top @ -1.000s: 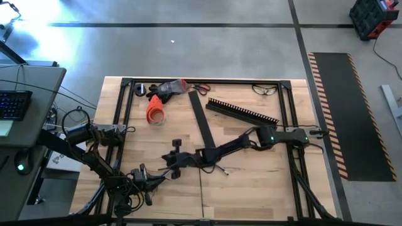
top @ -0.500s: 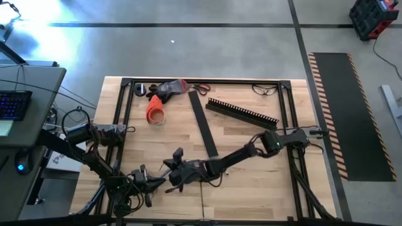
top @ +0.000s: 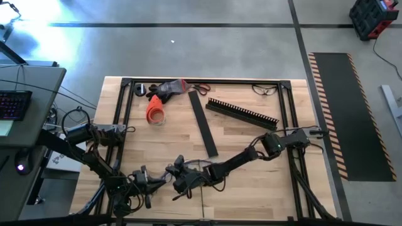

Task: Ziptie cables
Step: Wrap the black zip tie on the cables

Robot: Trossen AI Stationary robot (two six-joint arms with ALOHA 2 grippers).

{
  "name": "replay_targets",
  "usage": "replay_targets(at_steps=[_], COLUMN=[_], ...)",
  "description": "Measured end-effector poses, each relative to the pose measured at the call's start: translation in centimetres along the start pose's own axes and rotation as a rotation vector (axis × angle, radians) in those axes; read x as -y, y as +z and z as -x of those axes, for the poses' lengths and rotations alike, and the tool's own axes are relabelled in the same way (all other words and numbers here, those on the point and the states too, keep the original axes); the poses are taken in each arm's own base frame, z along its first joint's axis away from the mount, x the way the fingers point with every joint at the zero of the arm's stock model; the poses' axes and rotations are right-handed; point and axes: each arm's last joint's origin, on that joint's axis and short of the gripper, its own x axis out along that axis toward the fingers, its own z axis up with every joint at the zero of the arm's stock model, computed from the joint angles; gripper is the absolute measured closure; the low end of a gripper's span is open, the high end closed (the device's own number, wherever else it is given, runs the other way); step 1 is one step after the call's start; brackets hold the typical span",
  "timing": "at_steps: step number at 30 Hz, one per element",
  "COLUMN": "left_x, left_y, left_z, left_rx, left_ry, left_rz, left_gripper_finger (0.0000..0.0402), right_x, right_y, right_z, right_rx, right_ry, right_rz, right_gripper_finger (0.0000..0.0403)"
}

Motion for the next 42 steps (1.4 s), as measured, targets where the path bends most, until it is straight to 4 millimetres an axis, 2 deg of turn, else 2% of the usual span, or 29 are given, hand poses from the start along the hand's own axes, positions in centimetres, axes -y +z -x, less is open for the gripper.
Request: replay_targets(at_steps=[18,27,42], left_x=[0.1,0.1,0.3], left_y=[0.0,-0.1,0.0], left_z=[-0.1,-0.1,0.0], left_rx=[-0.017,-0.063,-0.112], left_ry=[-0.006,-0.024,-0.051], left_rz=[0.007,0.007,-0.024], left_gripper_finger=[0.0402,0.0402,0.0402], right_x=[0.1,1.0,0.3], right_y=[0.4,-0.7,-0.1], right_z=[0.0,-1.0,-0.5], right_rx=[0.119,0.086,0.130], right_ry=[0.056,0.042,0.081], right_rz=[0.010,0.005,0.068], right_gripper_finger=[0.0403,0.0403,0.0403])
